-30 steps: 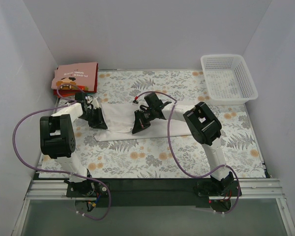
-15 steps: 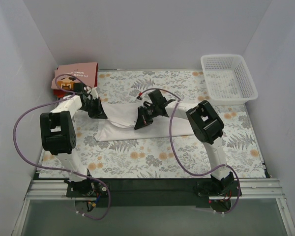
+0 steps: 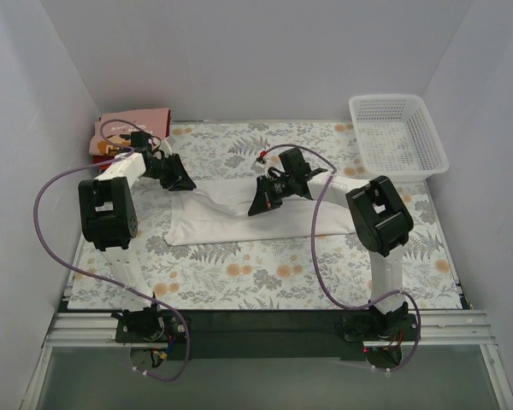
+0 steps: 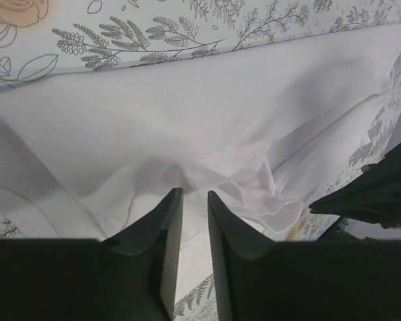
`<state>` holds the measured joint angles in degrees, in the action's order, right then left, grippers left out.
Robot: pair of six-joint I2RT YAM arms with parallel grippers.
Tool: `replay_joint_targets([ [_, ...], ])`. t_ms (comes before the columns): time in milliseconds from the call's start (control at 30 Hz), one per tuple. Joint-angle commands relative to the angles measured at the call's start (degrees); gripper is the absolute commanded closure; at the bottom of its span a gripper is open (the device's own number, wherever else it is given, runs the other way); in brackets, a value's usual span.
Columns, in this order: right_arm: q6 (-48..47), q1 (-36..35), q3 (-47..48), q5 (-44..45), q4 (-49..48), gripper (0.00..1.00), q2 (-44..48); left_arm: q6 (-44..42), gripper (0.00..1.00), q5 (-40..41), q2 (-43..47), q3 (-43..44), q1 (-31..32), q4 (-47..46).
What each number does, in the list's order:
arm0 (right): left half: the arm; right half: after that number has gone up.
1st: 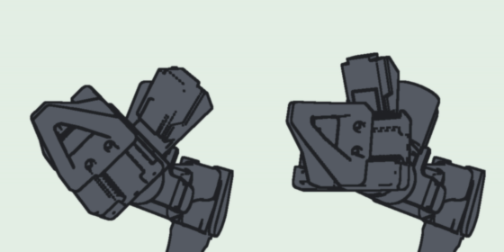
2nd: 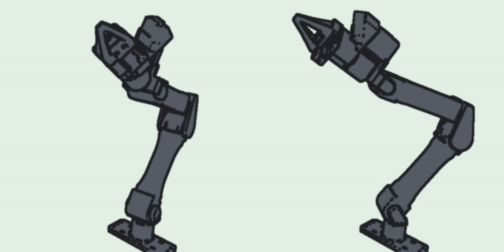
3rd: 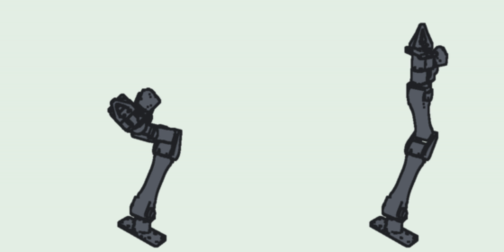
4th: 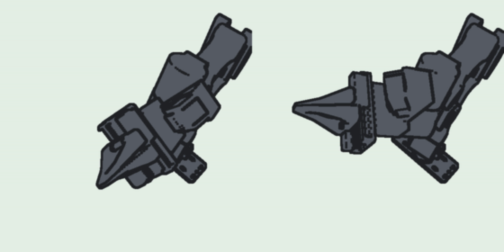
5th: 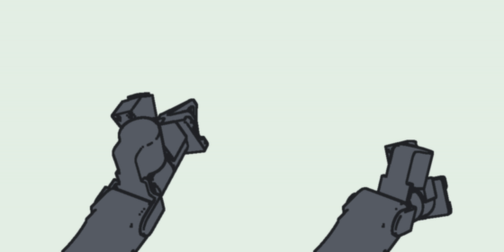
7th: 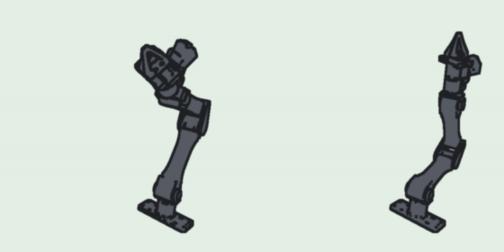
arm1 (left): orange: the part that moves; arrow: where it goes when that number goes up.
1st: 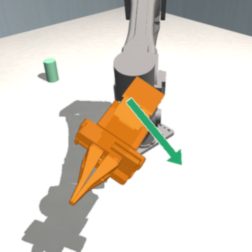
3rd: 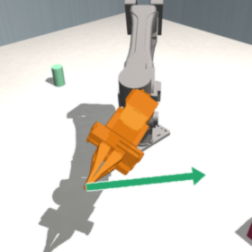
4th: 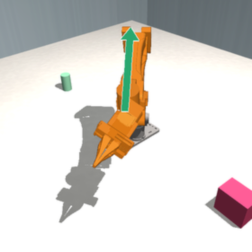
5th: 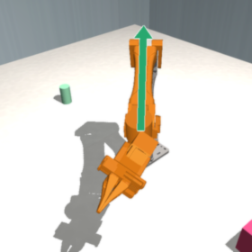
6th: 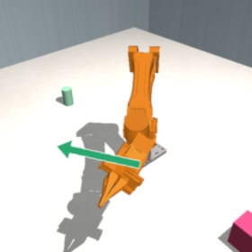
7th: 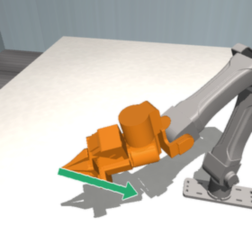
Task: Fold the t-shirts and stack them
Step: Fold the tshirt
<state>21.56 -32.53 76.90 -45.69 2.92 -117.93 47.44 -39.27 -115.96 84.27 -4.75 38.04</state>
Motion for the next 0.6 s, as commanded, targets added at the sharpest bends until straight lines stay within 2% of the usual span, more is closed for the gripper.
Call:
replay_joint_targets([
  [0,-5.6,1.9,-1.7,-0.9,2.0,0.9,6.6,2.8,0.76,-3.4,3.5,1.2,-0.6,-3.5],
  [100,-13.0,3.9,-2.1,1.7,8.9,0.88,9.5,1.1,0.73,-3.5,9.6,-3.5,-0.9,-6.0],
  [300,-27.8,8.8,-3.9,10.8,20.5,0.91,13.9,-4.4,0.8,-3.7,18.6,-11.8,0.0,-4.9],
  [400,-32.4,11.0,-4.4,15.5,22.7,0.93,14.4,-6.7,0.83,-2.0,18.8,-14.2,3.0,-4.6],
  [567,-36.1,13.8,-2.1,20.6,26.1,0.97,11.0,-4.0,0.82,1.2,12.9,-10.1,11.7,-6.2],
])
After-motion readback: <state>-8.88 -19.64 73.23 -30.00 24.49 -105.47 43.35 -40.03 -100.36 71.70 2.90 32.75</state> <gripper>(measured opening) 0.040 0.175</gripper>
